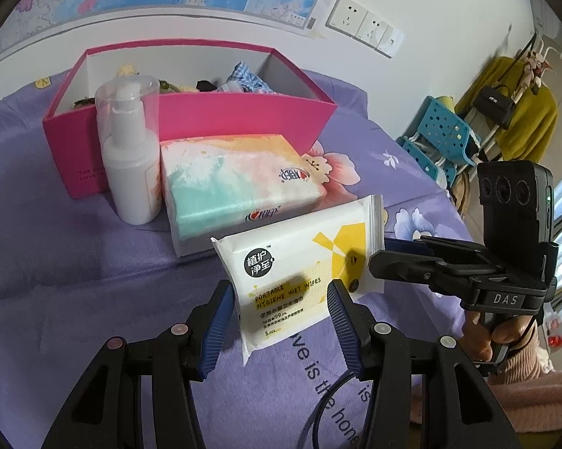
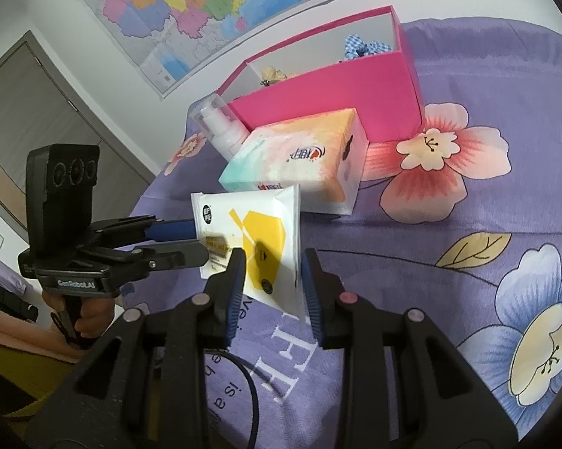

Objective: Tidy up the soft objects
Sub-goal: 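Lift the wet wipes pack and carry it toward the pink box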

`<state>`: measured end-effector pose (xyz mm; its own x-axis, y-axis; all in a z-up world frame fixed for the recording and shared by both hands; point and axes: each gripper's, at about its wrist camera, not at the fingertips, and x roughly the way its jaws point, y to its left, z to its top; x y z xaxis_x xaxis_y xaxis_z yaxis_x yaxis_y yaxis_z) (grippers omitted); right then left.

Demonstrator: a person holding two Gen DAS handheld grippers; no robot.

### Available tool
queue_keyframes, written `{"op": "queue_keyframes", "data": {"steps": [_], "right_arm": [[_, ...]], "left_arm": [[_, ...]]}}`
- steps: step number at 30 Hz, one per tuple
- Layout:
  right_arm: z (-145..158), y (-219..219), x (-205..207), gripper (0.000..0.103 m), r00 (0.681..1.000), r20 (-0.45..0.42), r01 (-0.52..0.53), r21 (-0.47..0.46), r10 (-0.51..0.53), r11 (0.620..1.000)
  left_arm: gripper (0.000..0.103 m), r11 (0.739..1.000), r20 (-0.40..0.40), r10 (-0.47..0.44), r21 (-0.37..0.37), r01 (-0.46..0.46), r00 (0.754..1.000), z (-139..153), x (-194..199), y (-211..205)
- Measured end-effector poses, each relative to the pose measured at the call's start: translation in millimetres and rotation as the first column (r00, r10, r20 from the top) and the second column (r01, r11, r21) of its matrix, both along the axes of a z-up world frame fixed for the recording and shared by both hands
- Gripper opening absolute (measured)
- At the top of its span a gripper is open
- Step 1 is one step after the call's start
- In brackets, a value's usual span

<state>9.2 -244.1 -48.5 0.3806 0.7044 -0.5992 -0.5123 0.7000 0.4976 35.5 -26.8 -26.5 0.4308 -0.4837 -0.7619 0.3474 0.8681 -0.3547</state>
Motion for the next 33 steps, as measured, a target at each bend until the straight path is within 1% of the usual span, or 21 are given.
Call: {"op": "queue_keyframes", "data": {"steps": [11,24,33], "right_arm": [[10.9,1.2,1.2,0.034,0.999,0.032,0.004,0.011,-0.005,1.000],[25.3,0.5,10.8,0.034,0.997,0.072,0.023,0.023,-0.025,0.999],[30.8,-0.2,16.7,0.034,0.996,0.082,0.031,0.031,-0.033,0.999]], "left_arm": [[0.052,1.000,0.034,0.008,-0.003,-0.008,0.999,11.0,4.1,0.9],[0.052,1.000,0.095,0.011,0.020,-0.013,0.995,28.9,12.8,-3.3],[0.052,0.999,0.117,0.015,0.034,-0.020,0.993,36.7,17.8,-4.9]]}}
